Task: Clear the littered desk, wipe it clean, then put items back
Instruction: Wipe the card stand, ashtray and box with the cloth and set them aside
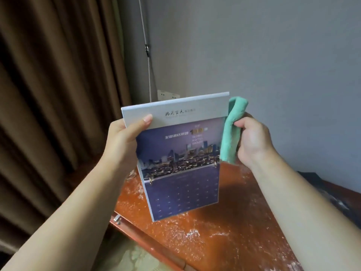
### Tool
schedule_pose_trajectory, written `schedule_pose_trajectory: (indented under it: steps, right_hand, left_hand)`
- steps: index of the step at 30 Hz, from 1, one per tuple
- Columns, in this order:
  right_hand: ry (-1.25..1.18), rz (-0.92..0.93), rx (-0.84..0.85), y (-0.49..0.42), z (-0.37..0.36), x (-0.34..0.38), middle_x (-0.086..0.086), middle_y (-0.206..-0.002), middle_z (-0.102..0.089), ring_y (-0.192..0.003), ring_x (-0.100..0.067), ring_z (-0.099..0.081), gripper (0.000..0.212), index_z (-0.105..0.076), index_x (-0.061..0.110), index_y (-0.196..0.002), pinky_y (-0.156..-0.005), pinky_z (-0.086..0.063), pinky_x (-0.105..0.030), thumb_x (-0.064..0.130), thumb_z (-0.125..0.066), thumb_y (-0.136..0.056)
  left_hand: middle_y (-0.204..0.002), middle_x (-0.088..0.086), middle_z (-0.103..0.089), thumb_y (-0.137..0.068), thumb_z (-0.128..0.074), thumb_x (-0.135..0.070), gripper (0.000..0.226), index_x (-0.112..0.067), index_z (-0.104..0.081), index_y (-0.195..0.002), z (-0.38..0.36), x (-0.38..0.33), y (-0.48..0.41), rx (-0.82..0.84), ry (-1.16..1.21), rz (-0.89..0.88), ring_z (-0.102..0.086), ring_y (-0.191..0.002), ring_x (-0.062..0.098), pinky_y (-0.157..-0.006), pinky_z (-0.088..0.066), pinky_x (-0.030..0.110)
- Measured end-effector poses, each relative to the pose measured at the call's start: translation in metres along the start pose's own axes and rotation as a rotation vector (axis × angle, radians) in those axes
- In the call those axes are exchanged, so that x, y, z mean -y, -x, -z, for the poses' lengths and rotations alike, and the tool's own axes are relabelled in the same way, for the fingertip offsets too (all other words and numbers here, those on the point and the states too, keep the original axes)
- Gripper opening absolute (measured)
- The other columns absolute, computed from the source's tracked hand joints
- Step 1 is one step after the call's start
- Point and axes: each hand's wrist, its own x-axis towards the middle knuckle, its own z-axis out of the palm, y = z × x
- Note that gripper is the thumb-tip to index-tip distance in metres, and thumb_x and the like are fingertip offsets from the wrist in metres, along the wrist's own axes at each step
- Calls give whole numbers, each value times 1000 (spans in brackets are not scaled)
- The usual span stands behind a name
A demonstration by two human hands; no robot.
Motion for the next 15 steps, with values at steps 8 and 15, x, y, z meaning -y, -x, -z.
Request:
schedule_pose_trajectory:
  steps: [8,15]
  right_hand:
    - [207,72,531,77,-186,-67,10,-74,-69,-77,-12,-62,26,-63,19,-87,-72,-52,-26,11,-69,-62]
    - [385,29,868,146,-316,-160,7,-75,-63,-66,0,-60,28,-60,22,-85,-65,-52,-17,-4,-69,-77]
  left_hand:
    - [-80,6,-73,-73,-60,-17,18,-10,-76,-78,218,-60,44,-280,-11,-14,-69,-72,20,-71,-57,34]
    - [-75,-7,-73,-83,-69,-19,18,-25,-77,-67,378,-102,137,-386,-449,152,-66,-71,5,-70,-54,20]
